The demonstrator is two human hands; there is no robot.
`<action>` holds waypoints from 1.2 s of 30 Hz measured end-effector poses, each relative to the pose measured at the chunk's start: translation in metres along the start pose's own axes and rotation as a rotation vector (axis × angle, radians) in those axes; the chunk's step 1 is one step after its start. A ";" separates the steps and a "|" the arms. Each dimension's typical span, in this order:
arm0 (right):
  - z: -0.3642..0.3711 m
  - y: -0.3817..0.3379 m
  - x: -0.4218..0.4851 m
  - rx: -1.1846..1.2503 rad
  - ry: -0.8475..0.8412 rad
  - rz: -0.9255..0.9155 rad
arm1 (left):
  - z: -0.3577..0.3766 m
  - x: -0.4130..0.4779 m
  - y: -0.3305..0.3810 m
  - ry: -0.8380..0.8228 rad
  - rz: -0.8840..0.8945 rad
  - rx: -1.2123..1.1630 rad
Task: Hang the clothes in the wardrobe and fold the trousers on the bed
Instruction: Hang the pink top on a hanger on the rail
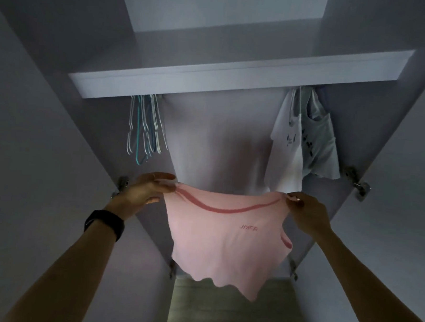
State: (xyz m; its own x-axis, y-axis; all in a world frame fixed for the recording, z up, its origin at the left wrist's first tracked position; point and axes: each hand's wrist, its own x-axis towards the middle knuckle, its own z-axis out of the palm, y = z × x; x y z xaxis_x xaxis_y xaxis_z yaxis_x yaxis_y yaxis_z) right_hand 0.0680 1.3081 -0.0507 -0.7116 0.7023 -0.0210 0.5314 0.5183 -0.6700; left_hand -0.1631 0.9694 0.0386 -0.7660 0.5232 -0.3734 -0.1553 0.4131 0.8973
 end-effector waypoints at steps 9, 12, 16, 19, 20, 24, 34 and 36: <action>-0.004 -0.049 0.028 0.599 0.100 -0.086 | -0.026 -0.007 0.014 0.265 0.231 0.096; 0.002 -0.055 0.035 0.563 -0.002 -0.067 | -0.027 -0.012 0.001 0.221 0.162 -0.140; -0.002 -0.068 0.045 0.627 0.095 -0.044 | -0.029 -0.011 -0.018 0.241 0.053 -0.357; -0.004 -0.080 0.049 0.694 0.072 -0.017 | -0.036 -0.007 -0.024 0.375 0.077 -0.391; -0.003 -0.083 0.049 0.675 0.062 -0.011 | -0.038 -0.007 -0.026 0.414 0.098 -0.384; -0.012 -0.094 0.055 0.693 0.084 0.076 | -0.039 -0.001 -0.022 0.506 0.182 -0.257; -0.019 -0.092 0.046 0.564 0.086 -0.048 | -0.045 0.013 -0.024 0.514 0.226 0.430; -0.023 -0.087 0.047 0.482 0.092 -0.119 | -0.045 0.013 -0.023 0.489 0.260 0.502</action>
State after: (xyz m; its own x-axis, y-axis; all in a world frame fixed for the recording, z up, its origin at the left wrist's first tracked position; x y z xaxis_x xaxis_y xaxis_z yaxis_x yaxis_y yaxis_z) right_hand -0.0010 1.3078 0.0237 -0.6995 0.7032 0.1274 0.1608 0.3285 -0.9307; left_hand -0.1969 0.9333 0.0238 -0.9476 0.3071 0.0884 0.2820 0.6736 0.6831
